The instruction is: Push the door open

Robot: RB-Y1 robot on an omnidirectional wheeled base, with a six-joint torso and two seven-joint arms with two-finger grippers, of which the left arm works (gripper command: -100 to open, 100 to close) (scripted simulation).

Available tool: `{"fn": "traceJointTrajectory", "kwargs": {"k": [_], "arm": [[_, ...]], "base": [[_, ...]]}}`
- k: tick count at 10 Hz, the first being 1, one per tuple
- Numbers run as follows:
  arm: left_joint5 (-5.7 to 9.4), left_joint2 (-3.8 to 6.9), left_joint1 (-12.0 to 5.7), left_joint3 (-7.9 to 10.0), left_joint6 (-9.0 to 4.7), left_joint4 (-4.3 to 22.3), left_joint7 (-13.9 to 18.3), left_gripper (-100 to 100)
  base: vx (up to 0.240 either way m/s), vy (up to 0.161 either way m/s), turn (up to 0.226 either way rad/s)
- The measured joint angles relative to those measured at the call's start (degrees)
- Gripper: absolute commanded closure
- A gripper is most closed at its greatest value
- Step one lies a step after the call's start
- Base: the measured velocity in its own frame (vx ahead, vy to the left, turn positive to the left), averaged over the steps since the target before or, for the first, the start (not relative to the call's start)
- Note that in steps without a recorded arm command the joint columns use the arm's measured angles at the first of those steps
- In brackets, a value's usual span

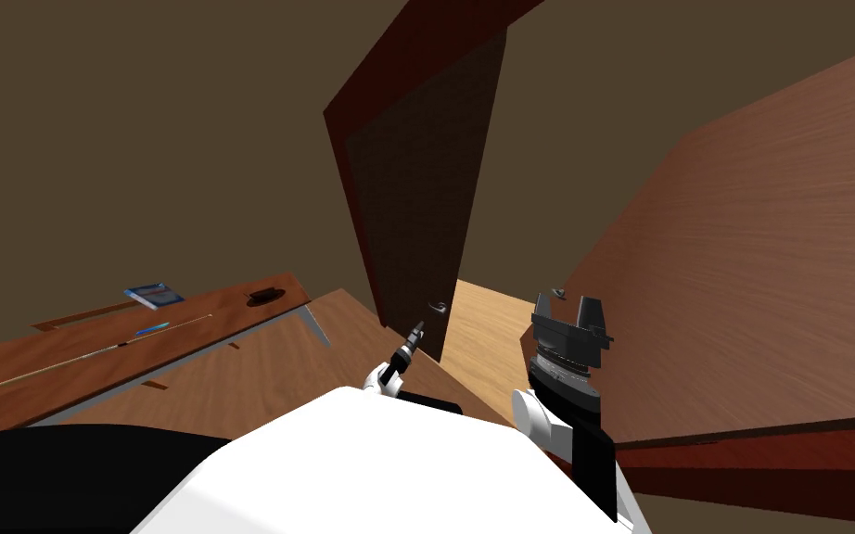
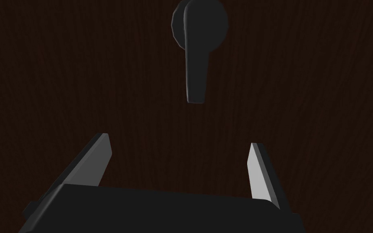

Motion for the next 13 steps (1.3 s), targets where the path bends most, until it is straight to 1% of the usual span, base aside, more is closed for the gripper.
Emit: {"fn": "traceJointTrajectory", "kwargs": {"k": [1,2,3,5,6,7,8,9,10,13], "arm": [[0.17,0.42,-0.74,0.33,-0.6,1.6,-0.15,-100],[0.19,0.74,-0.5,0.39,-0.62,1.26,-0.33,-100],[0.21,1.15,-0.38,0.45,-0.33,0.88,-0.32,-100],[0.36,1.17,-0.56,0.74,-0.36,1.25,-0.46,-100],[0.43,0.94,-0.69,0.89,-0.47,1.53,-0.56,-100],[0.49,0.44,-0.67,1.04,-0.46,1.55,-0.68,-100],[0.5,0.08,-0.37,1.05,-0.19,0.96,-0.66,-100],[0.61,-0.64,-0.79,1.25,-0.28,1.58,-0.68,-100],[0.62,-0.73,-0.87,1.27,-0.35,1.68,-0.7,100],[0.6,-0.62,-0.83,1.27,-0.23,1.59,-0.71,100]], "base": [[0.177,-0.074,-0.02],[0.185,-0.077,-0.029],[0.211,-0.089,-0.026],[0.213,-0.091,-0.027],[0.175,-0.062,-0.035],[0.172,-0.079,-0.026],[0.168,-0.066,-0.014],[0.073,-0.025,0.0],[-0.01,0.002,0.004],[-0.02,0.008,-0.003]]}}
